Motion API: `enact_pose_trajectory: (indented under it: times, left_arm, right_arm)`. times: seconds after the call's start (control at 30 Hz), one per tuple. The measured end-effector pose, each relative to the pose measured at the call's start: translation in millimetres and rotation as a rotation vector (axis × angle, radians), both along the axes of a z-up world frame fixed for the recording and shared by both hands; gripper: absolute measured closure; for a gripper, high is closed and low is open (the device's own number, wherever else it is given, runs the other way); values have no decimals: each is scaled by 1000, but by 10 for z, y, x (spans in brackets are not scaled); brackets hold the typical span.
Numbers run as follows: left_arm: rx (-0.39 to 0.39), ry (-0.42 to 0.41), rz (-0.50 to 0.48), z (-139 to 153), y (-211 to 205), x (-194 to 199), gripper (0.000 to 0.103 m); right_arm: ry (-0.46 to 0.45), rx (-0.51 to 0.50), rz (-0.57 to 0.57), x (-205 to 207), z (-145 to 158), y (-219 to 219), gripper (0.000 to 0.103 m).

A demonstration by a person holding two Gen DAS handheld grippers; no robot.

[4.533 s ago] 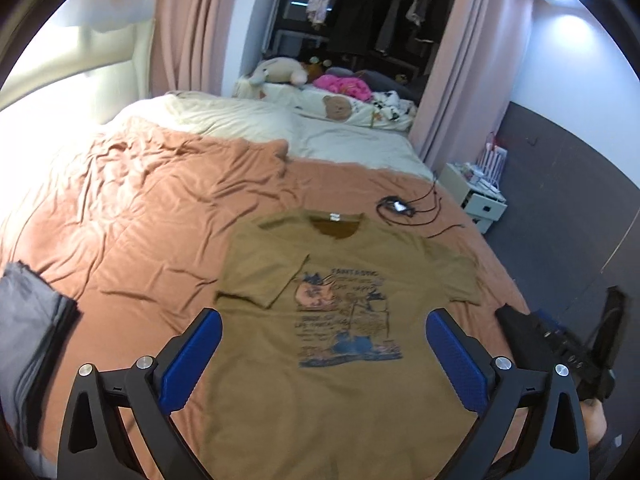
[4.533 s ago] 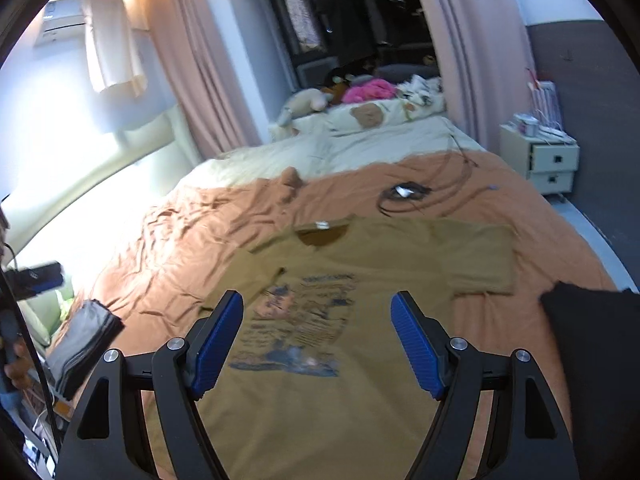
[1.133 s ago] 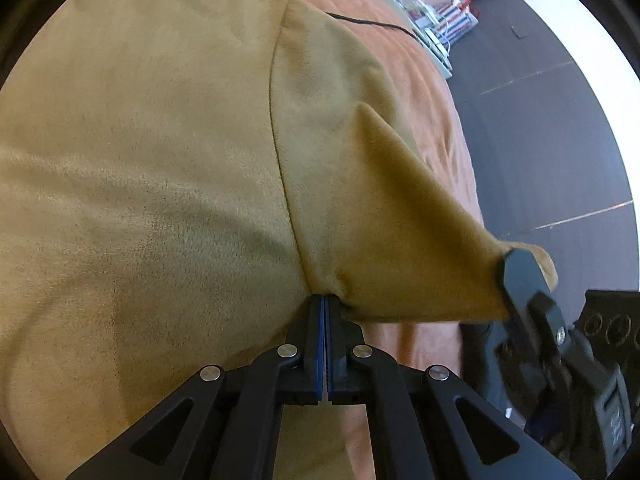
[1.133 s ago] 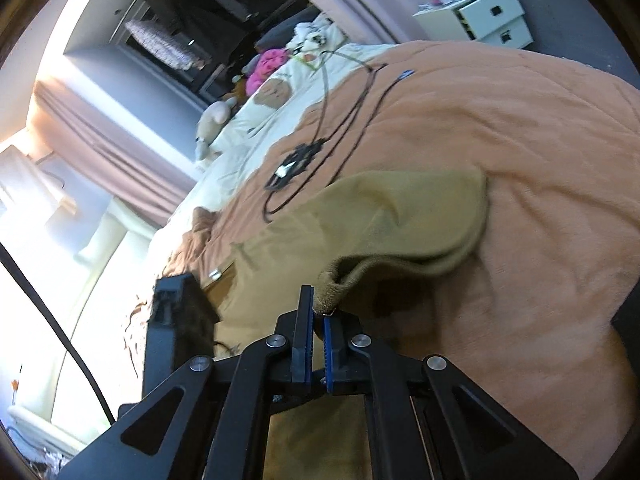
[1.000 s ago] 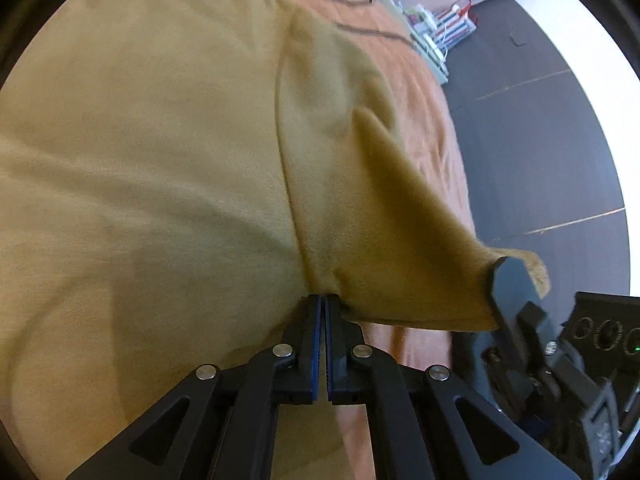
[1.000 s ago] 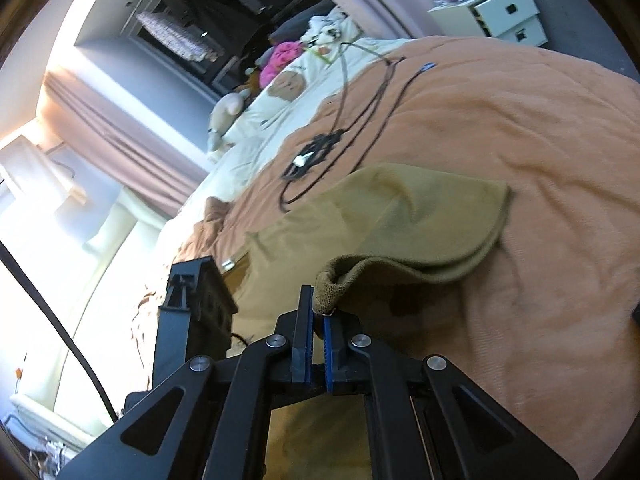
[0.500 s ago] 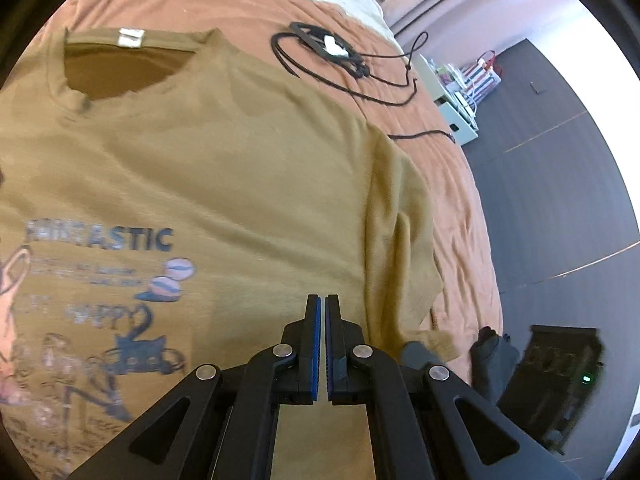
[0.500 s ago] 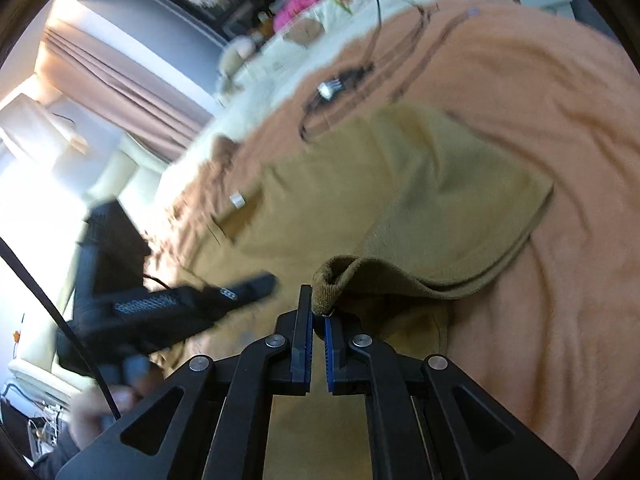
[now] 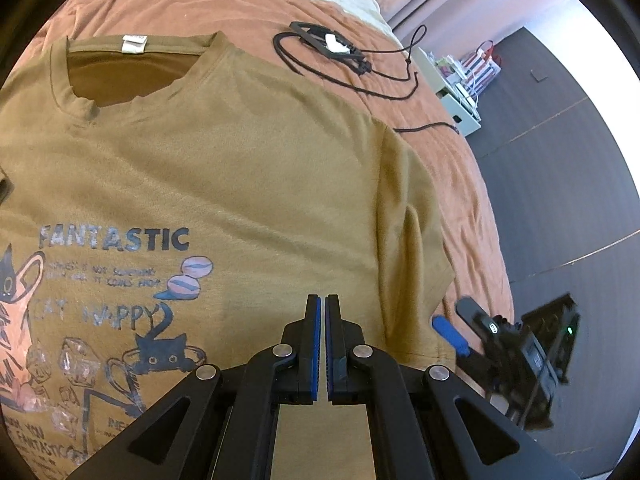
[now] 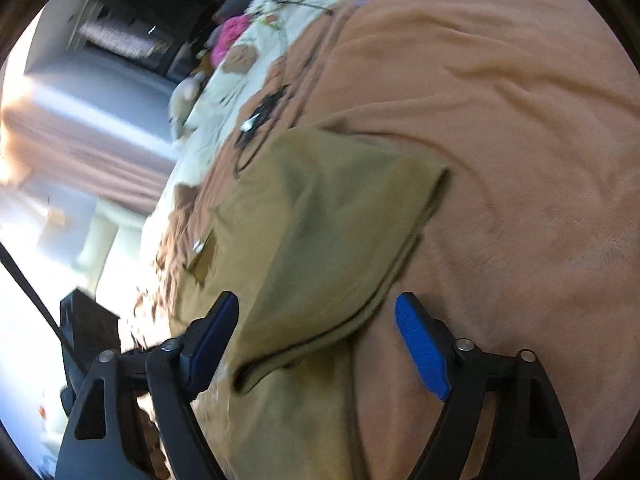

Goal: Fold small clothes

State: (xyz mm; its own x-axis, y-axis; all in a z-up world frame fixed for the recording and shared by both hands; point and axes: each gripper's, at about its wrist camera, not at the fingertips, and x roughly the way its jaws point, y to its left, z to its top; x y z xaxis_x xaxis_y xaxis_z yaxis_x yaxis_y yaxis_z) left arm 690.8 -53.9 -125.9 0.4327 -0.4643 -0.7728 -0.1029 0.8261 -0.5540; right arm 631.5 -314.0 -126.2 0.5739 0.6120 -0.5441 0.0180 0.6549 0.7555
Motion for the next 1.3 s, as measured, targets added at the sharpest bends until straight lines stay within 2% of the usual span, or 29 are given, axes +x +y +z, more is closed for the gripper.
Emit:
enact_pose_trajectory:
  times: [0.07, 0.2, 0.3, 0.37, 0.4, 0.63, 0.8, 1.1, 1.2, 1.23, 1.27, 1.3]
  left_arm:
    - [4, 4, 0, -31, 30, 13, 103]
    - [15, 6, 2, -72, 129, 15, 103]
    - [10, 12, 17, -89, 236, -5, 103]
    - [4, 6, 23, -64, 307, -22, 103]
    - [1, 2, 29, -42, 352, -31, 103]
    - [-36, -31, 89, 159, 685, -109, 103]
    - [-41, -52, 101, 302, 863, -214, 103]
    - [-50, -49, 127, 325, 1101, -326, 103]
    - [-57, -39, 135, 289, 1148, -307, 99]
    - [-49, -34, 141, 279, 1155, -292, 90]
    - [-43, -33, 144, 272, 1156, -273, 76]
    - [-39, -35, 146, 266, 1156, -257, 67]
  right_arm:
    - [29, 7, -28, 59, -58, -48, 47]
    - [34, -23, -51, 251, -6, -8, 49]
    - [40, -38, -94, 405, 46, 35, 62]
    - [37, -44, -88, 490, 87, 119, 97]
    - [33, -31, -70, 555, 122, 144, 103]
    - [-115, -118, 19, 493, 638, 539, 103]
    - [-172, -204, 116, 237, 769, 886, 103]
    - [-188, -334, 277, 373, 950, 1438, 103]
    - [-157, -324, 364, 470, 940, 1669, 102]
    - [-151, -301, 379, 497, 934, 1676, 96]
    - [-146, -299, 371, 526, 941, 1653, 75]
    - [-155, -295, 356, 508, 964, 1569, 58]
